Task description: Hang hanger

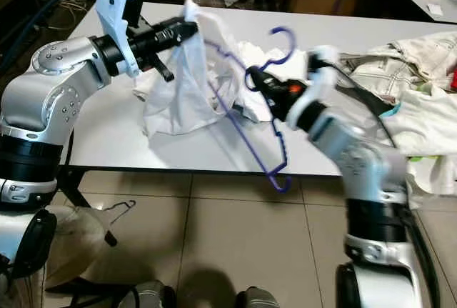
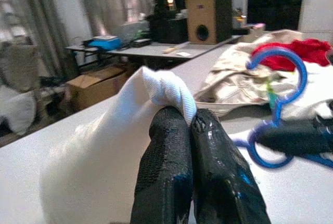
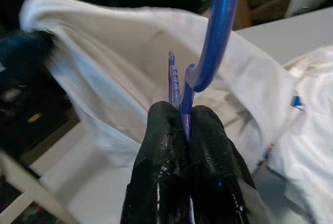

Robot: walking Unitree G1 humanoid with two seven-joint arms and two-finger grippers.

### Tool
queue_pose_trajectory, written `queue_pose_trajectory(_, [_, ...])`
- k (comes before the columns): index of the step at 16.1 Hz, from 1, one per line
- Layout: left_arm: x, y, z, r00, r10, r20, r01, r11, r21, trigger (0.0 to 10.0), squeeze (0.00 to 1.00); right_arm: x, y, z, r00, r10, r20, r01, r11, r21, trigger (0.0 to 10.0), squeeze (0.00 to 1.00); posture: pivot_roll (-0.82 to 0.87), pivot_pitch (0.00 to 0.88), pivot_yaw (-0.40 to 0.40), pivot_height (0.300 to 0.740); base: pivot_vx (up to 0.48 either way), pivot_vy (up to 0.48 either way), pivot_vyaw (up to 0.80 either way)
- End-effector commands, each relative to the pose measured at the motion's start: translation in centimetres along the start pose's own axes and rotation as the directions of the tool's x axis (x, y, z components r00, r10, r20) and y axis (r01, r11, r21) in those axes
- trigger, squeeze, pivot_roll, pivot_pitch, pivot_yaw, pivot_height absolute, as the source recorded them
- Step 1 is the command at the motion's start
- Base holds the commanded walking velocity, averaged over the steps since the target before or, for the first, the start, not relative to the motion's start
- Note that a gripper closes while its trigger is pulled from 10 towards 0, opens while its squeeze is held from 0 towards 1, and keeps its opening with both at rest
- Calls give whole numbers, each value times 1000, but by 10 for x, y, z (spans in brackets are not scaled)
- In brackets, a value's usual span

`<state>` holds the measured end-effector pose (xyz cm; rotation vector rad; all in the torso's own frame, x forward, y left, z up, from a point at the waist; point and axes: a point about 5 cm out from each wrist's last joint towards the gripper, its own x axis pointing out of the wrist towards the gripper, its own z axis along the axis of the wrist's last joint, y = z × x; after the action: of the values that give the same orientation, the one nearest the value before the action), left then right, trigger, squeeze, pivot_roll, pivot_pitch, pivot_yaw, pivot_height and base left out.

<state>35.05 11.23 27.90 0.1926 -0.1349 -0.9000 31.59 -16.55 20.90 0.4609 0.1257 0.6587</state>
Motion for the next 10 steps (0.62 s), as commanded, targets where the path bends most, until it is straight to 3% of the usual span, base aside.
queue_pose_trajectory(1, [1, -1, 1, 1000, -11, -15, 11, 999, 32, 0, 0, -9, 4, 2, 998, 59, -15, -59, 998, -10, 10000, 0, -81, 0, -7, 740, 0, 0, 0])
queue_pose_trajectory(5, [-1, -10, 4, 996, -92, 3, 92, 996, 16, 0, 0, -17, -1, 4, 999, 42, -26, -42, 999, -29, 10000, 0, -86, 0, -8, 740, 0, 0, 0])
queue_pose_trajectory(7, [-5, -13, 2, 991, -130, -16, 130, 991, 10, 0, 0, -19, -13, 13, 996, -74, 56, 74, 997, 5, 10000, 0, -87, 0, -11, 740, 0, 0, 0])
queue_pose_trajectory(10, [-10, -17, -8, 984, -169, -62, 169, 986, -5, 0, 0, -21, -16, 23, 989, -67, 128, 59, 996, 68, 10000, 0, -85, 0, -13, 740, 0, 0, 0])
